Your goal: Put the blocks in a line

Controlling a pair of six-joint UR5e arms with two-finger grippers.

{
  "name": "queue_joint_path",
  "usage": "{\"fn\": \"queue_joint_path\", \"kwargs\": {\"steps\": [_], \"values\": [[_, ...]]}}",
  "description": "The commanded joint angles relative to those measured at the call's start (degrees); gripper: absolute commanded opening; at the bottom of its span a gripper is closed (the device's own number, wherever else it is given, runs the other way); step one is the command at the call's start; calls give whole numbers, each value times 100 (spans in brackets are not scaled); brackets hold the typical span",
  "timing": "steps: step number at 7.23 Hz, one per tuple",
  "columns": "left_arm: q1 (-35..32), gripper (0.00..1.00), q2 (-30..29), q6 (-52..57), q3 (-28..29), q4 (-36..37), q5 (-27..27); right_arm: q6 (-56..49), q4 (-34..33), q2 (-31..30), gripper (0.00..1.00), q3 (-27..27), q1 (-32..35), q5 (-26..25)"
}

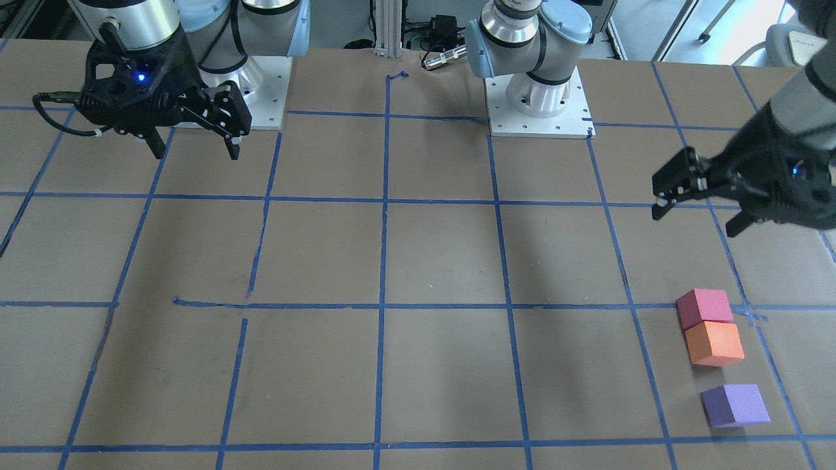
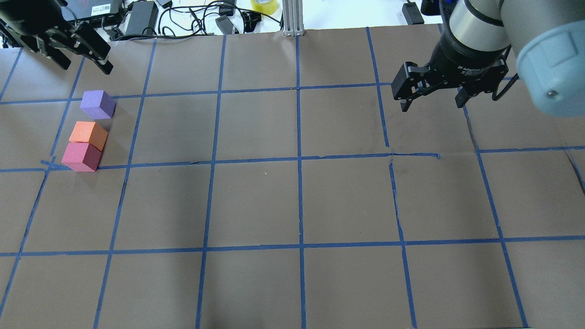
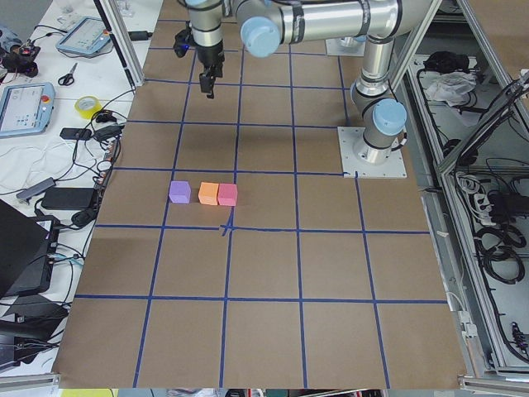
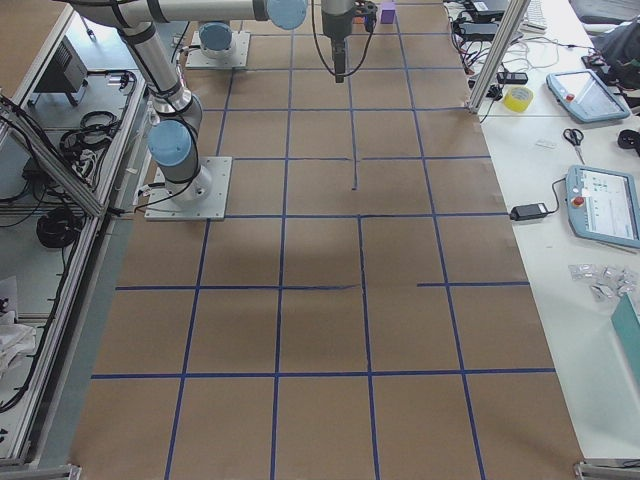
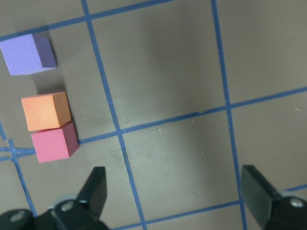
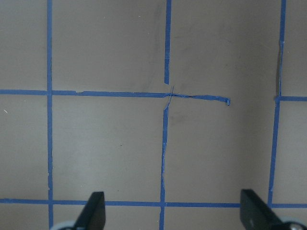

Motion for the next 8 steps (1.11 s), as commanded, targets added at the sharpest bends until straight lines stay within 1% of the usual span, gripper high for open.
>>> {"fn": "queue_joint_path", "kwargs": {"steps": [1, 2, 3, 5, 7, 8], "values": [[-591, 100, 593, -805, -121, -440, 45, 65, 19, -9, 100, 0, 1, 0], [-924, 100, 699, -1794, -253, -284, 28, 56, 19, -9, 100, 0, 1, -8], [-1119, 100, 700, -2057, -358, 144, 80, 56, -33, -9, 100, 0, 1, 0], [-1156, 100, 822, -2067, -648, 341, 430, 56, 2, -9, 100, 0, 1, -9], [-1165, 100, 823, -2103, -702, 490, 433, 48, 10, -9, 100, 0, 1, -9], [-1165, 100, 806, -2242, -711, 787, 380, 30, -7, -9, 100, 0, 1, 0]]}}
